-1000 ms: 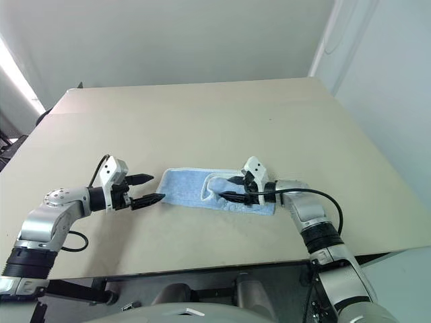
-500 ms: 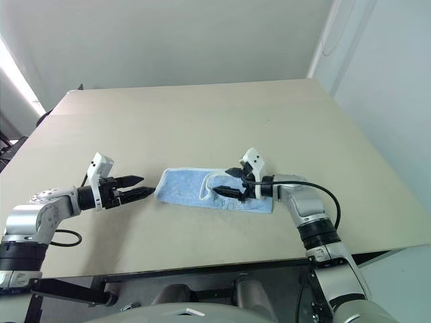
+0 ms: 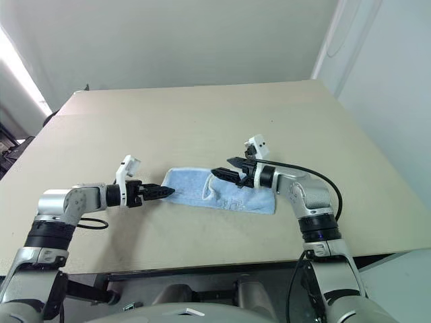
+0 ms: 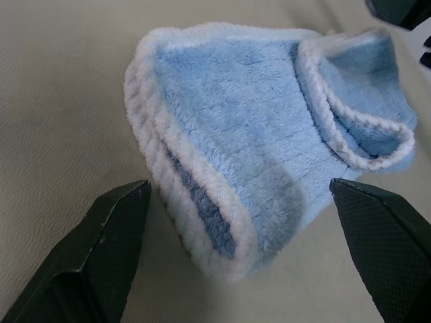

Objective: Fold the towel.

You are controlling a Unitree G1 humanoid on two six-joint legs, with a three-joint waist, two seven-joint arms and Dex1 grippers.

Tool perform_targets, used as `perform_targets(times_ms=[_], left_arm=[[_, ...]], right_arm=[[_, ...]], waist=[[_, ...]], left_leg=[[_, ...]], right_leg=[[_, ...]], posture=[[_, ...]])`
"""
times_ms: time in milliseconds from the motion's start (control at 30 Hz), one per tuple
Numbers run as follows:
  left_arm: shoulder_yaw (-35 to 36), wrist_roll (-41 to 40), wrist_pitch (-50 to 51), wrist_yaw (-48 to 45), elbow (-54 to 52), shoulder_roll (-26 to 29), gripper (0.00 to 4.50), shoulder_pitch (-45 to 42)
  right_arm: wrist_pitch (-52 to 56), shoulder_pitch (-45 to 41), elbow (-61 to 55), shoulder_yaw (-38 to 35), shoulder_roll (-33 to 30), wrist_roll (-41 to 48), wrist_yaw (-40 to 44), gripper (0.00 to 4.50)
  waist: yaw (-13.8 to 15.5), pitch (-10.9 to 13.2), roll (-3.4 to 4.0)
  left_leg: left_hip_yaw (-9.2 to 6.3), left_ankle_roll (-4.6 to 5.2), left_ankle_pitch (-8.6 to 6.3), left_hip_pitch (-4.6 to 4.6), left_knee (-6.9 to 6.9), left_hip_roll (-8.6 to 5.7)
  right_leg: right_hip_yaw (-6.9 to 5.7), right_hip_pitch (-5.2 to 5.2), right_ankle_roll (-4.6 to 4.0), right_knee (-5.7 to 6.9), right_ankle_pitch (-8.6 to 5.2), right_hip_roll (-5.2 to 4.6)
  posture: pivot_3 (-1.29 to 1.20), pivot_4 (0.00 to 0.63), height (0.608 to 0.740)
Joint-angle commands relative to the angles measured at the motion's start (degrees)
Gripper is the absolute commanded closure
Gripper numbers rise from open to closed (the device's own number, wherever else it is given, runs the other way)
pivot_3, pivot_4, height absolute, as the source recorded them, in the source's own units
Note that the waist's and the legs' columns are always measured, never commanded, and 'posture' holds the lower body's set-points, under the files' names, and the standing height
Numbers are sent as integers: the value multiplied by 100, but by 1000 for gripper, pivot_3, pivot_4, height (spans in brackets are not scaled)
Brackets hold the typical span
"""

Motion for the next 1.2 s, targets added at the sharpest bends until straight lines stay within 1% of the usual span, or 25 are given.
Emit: perform_targets(times_ms=[33, 133, 200, 367, 400, 500, 667, 800, 900, 967, 1033, 1100, 1200], left_arm=[[-241, 3, 32, -147, 45, -179, 619, -105], [-250, -13, 31, -228, -46, -208, 1686, -119], [-235, -8, 3, -260, -48, -215, 2387, -137], [50, -210, 38, -377, -171, -176, 4226, -203], [102, -207, 46, -355, -123, -139, 4471, -228], [238, -262, 101, -377, -119, 1, 4471, -214], [488, -397, 284, -451, -499, 556, 4471, 41], [945, -621, 546, -598, -1010, 1338, 4471, 538], [1174, -789, 618, -794, -1261, 1831, 4471, 860], [1124, -826, 611, -909, -1385, 2032, 4471, 889], [961, -957, 739, -1051, -1538, 2112, 4471, 760], [704, -992, 817, -1180, -1661, 2124, 4471, 620], [108, -906, 822, -1394, -1720, 2032, 4471, 255]], right_arm=[[-47, -141, -221, -102, -14, 10, -164, 0], [-98, -156, -152, -110, -8, -50, -319, 0], [-110, -164, -130, -128, -12, -51, -365, 0], [-135, -131, -170, -129, -68, -33, -356, 0], [-168, -113, -187, -120, -89, -36, -326, 0], [-238, -104, -195, -104, -139, -48, -278, 0], [-293, -102, -215, -119, -304, -20, -139, 0], [-407, 10, -303, -218, -575, 1, 38, 0], [-510, 77, -245, -212, -723, -65, 81, 0], [-564, 98, -180, -193, -767, -96, 99, 0], [-586, 93, -114, -155, -776, -149, 86, 0], [-644, 96, -46, -92, -777, -253, 57, 0], [-638, 127, -6, -78, -763, -334, 8, 0]], waist=[[-6, 0, 0], [-24, 0, 0], [-32, 0, 0], [-33, 0, -1], [-33, 0, -1], [-49, 1, -1], [-110, 2, -3], [-200, 3, -4], [-202, 6, -6], [-184, 7, -8], [-165, 9, -5], [-165, 8, -6], [-182, 9, -6]], left_leg=[[0, 0, 0, 2, 1, 0], [0, 0, 0, 2, 0, 0], [1, 0, 0, -14, -1, 0], [1, -1, 0, -63, -7, 1], [0, -1, 0, -69, -7, 2], [-1, 0, 0, -71, -6, 3], [1, 0, 0, -70, -6, 5], [0, 0, 0, -72, -7, 6], [1, 0, -1, -73, -10, 9], [1, 0, -1, -71, -9, 8], [0, 0, 0, -68, -7, 7], [2, 0, 0, -62, -4, 5], [8, 0, 0, -63, -4, 2]], right_leg=[[-2, 9, -7, -2, -5, -1], [-2, 8, -4, -14, -4, -1], [-1, -13, 14, -19, 6, -3], [8, -68, 3, -13, 18, -7], [7, -73, 3, -12, 18, -8], [6, -76, 2, -11, 19, -4], [6, -77, 4, -10, 17, 0], [6, -78, 6, -10, 16, -4], [7, -80, 14, -13, 10, -5], [4, -80, 20, -13, 5, -3], [1, -75, 19, -13, 3, -1], [-3, -67, 12, -14, -1, -2], [3, -65, 20, -17, 3, -3]], posture=[[0, 0, 740], [0, 0, 740], [0, 0, 740], [0, 0, 740], [0, 0, 740], [0, 0, 740], [0, 0, 740], [0, 0, 740], [0, 0, 740], [0, 0, 740], [0, 0, 740], [0, 0, 740], [0, 0, 740]])
